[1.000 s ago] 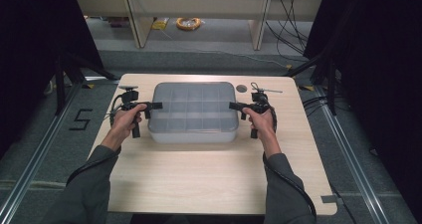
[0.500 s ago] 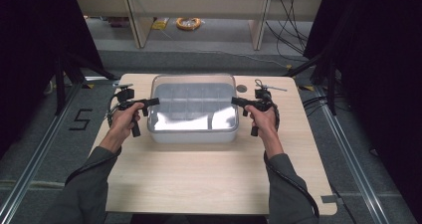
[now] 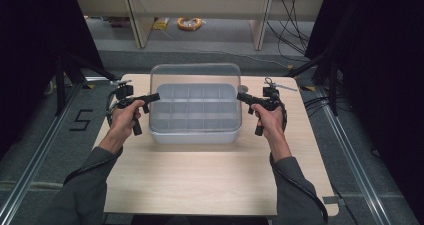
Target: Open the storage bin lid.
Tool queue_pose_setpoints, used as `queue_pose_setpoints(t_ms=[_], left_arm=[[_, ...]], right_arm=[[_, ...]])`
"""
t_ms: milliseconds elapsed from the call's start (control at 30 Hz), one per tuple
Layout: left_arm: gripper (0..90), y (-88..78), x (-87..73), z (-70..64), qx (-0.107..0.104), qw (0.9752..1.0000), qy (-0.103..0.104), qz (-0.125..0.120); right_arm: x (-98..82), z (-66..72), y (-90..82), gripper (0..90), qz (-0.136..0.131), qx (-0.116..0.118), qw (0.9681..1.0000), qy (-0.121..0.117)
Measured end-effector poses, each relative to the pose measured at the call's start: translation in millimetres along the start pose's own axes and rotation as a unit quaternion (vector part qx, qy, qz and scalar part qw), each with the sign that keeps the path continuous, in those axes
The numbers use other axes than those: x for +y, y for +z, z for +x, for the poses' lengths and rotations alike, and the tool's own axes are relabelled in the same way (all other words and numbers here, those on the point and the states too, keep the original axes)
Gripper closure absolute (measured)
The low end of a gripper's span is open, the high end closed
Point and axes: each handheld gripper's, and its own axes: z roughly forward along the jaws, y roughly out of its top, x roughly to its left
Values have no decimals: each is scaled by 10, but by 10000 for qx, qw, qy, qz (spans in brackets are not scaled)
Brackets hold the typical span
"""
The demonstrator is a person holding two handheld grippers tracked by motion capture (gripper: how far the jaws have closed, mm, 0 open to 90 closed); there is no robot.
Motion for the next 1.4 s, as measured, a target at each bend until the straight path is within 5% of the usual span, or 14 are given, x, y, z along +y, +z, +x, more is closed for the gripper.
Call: queue_pose_setpoints(t_ms=[500, 667, 900, 1100, 1167, 1200, 1400], left_arm=[[536, -361, -2, -214, -57, 9985, 447, -309], [535, -468, -112, -255, -62, 9985, 451, -287], [529, -602, -269, -343, -60, 9969, 712, -326], [528, -650, -371, -348, -67, 9968, 742, -304], [528, -689, -409, -345, -96, 9966, 759, -301], [528, -711, -430, -342, -112, 9965, 763, -312], [527, -830, -613, -312, -177, 9961, 789, -349]], right_arm=[[-10, 167, -276, 741, -251, 257, 9992, -146], [-85, 246, -391, 739, -232, 213, 9993, -193], [-215, 264, -524, 738, -289, 205, 9988, -336], [-323, 289, -603, 738, -299, 202, 9991, -243], [-363, 287, -630, 739, -351, 186, 9985, -381], [-385, 325, -656, 739, -312, 204, 9990, -244], [-555, 389, -763, 742, -353, 241, 9983, -392]])
